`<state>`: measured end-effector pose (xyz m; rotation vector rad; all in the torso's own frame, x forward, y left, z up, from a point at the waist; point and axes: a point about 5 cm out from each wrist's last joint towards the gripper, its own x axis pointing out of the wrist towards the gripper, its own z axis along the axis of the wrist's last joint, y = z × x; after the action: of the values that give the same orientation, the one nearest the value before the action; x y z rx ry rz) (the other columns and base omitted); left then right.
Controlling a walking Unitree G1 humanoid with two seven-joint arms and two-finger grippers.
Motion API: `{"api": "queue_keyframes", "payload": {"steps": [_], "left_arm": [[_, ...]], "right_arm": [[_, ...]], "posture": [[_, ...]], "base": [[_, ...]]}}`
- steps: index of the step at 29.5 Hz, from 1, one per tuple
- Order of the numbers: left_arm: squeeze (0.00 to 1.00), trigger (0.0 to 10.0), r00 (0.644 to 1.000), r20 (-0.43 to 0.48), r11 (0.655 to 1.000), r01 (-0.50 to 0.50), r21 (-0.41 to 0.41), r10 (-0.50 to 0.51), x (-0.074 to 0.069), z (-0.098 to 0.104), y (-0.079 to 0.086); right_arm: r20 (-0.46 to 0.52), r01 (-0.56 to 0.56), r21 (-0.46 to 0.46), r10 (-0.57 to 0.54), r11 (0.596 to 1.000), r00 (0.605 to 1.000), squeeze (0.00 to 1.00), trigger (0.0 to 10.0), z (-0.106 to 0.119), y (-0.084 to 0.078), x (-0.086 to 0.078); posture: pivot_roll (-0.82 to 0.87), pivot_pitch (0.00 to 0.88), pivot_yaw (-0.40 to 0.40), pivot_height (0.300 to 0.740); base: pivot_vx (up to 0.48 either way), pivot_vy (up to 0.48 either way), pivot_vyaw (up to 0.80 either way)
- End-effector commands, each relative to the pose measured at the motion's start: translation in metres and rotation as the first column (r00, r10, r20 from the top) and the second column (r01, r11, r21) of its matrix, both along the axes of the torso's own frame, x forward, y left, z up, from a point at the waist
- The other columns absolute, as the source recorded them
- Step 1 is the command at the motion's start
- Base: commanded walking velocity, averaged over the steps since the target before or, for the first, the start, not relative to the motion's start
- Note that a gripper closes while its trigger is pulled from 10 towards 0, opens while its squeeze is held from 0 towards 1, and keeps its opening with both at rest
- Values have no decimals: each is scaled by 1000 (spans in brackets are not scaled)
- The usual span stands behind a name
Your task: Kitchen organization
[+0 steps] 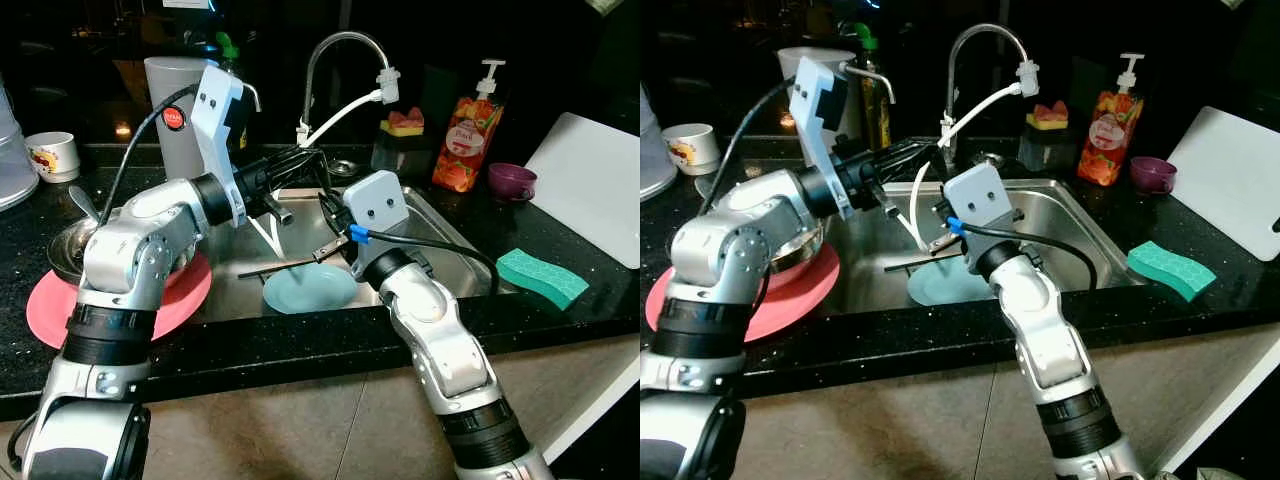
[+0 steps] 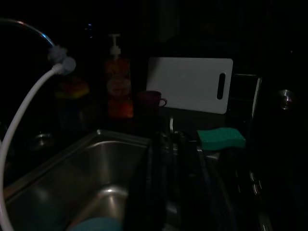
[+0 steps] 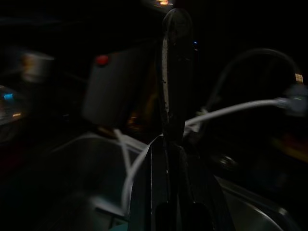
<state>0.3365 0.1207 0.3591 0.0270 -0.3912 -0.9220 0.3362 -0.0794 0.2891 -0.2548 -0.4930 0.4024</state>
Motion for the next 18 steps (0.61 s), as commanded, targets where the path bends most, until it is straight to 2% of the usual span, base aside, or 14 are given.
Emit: {"api": "queue_keyframes", "payload": {"steps": [1,2,3,8,11,15,16,18], "left_arm": [[1000,10000,1000,-9,1000,-16,1,16,-1,-4,-1],[1000,10000,999,-12,999,-37,-9,37,0,-4,0],[0,10000,998,-14,998,-53,-23,53,0,-4,2],[0,10000,995,-18,986,-98,-136,96,-4,1,17],[0,10000,994,-16,982,-107,-154,105,-6,1,20],[0,10000,983,-39,962,-186,-201,182,-10,0,35],[0,10000,979,-29,948,-205,-241,204,-16,4,44],[0,10000,977,-24,944,-209,-256,210,-19,6,46]], "right_arm": [[-24,32,40,-31,999,999,0,10000,-2,-8,4],[-30,36,46,-35,998,999,0,10000,-3,-9,4],[-36,45,52,-43,998,998,0,10000,-4,-10,6],[-89,171,112,-162,979,983,0,10000,-11,-24,25],[-111,189,131,-175,973,978,0,10000,-15,-26,30],[-215,210,111,-183,971,959,0,10000,-32,-19,44],[-289,205,100,-169,974,942,0,10000,-46,-15,48],[-310,202,101,-162,974,937,0,10000,-51,-14,49]], "posture": [[27,71,-61,740],[27,71,-61,740],[27,71,-61,740],[39,79,-73,740],[45,79,-77,740],[62,83,-69,740],[76,90,-67,740],[76,90,-67,740]], "base": [[0,0,0],[0,0,0],[0,0,0],[0,0,0],[0,0,0],[0,0,0],[0,0,0],[0,0,0]]}}
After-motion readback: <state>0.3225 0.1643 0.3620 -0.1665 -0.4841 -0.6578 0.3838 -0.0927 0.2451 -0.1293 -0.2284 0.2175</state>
